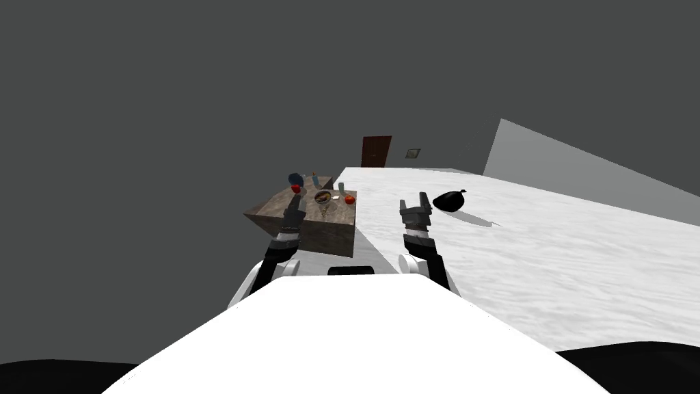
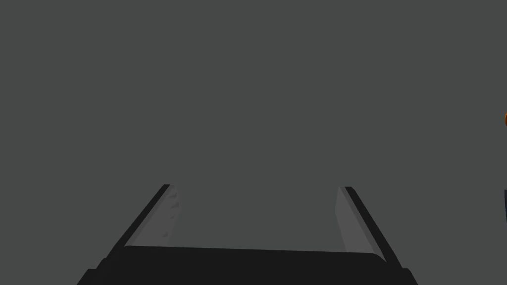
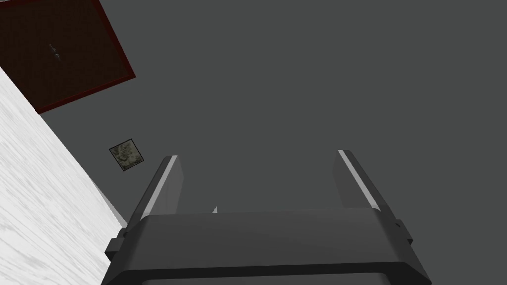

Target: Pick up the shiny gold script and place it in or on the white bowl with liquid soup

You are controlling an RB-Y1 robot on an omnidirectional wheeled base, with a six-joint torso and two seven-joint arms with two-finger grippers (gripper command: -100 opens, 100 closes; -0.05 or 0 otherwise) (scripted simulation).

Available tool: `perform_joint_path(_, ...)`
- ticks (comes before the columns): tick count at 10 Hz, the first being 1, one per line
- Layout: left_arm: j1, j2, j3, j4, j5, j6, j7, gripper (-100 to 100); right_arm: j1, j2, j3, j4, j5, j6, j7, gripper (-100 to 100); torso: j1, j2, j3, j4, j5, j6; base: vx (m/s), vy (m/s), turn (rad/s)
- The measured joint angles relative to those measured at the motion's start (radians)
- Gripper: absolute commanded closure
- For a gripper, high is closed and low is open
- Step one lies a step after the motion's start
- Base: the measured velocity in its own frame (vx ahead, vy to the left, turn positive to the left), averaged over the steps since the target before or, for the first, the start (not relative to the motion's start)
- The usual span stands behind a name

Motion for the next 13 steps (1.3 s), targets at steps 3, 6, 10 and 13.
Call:
perform_joint_path(3, 0.004, 0.082, 0.001, 0.031, -0.01, 0.01, 0.008, -100, 0.0, 0.0, 0.0, 0.0, 0.0, 0.0, 0.0, 0, 0.0, 0.0, 0.0, 0.0, 0.0, 0.0, -0.099, 0.017, -0.116)
perform_joint_path(6, 0.011, 0.155, 0.001, 0.064, -0.015, 0.013, 0.014, -100, 0.0, 0.0, 0.0, 0.0, 0.0, 0.0, 0.0, 0, -0.002, -0.001, -0.001, 0.0, 0.0, 0.0, -0.079, -0.007, -0.087)
perform_joint_path(10, 0.027, 0.251, 0.003, 0.094, -0.014, 0.035, 0.022, -100, 0.0, 0.0, 0.0, 0.0, 0.0, 0.0, 0.0, 0, -0.001, -0.002, -0.001, 0.0, 0.0, 0.0, -0.071, -0.011, -0.103)
perform_joint_path(13, 0.029, 0.325, 0.007, 0.136, -0.005, 0.044, 0.032, -100, 0.0, 0.0, 0.0, 0.0, 0.0, 0.0, 0.0, 0, -0.002, -0.003, -0.002, -0.001, -0.001, 0.0, -0.057, -0.021, -0.127)
